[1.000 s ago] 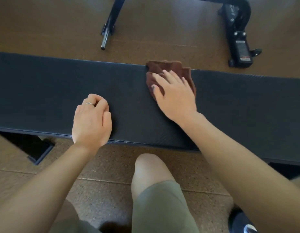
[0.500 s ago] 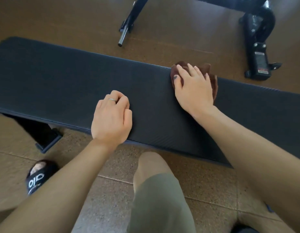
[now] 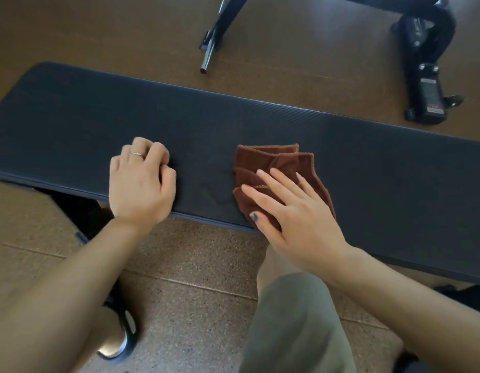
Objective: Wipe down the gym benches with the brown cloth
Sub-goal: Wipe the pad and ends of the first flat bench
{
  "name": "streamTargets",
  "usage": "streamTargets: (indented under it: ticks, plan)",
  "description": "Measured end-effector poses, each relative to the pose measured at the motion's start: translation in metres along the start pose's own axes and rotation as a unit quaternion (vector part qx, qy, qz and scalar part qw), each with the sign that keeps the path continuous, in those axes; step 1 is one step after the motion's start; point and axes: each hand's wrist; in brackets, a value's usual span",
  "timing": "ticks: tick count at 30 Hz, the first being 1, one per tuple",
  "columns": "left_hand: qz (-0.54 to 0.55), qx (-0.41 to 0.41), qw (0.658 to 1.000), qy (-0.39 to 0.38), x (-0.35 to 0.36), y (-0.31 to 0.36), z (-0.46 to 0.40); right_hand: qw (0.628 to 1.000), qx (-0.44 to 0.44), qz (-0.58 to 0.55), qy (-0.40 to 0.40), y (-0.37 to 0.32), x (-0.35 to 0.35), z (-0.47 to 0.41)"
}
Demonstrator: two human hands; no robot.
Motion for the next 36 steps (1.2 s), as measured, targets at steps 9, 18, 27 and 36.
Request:
streamTargets:
  ticks: [9,18,27,36]
  plan:
    - [0.016,0.013,1.0,0.008,0.004,-0.003,0.0,0.998,0.059,0.009,0.018,-0.047,0.019,-0.161]
    - [0.027,0.023,0.999,0.014,0.006,-0.007,-0.002,0.997,-0.053,0.046,-0.019,-0.057,0.025,-0.034]
    - [0.104,0.02,0.994,0.033,-0.003,-0.012,-0.005,0.999,-0.028,0.015,0.025,-0.076,0.034,-0.062]
    - [-0.006,-0.124,0.99,0.064,-0.006,-0.053,-0.019,0.993,-0.082,0.079,0.017,-0.037,0.023,-0.007]
Point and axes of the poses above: each hand's wrist, its own z-axis away from the middle knuckle, its own x-axis out of the palm, y = z × x, and after that the axes turned 5 degrees about x, right-handed
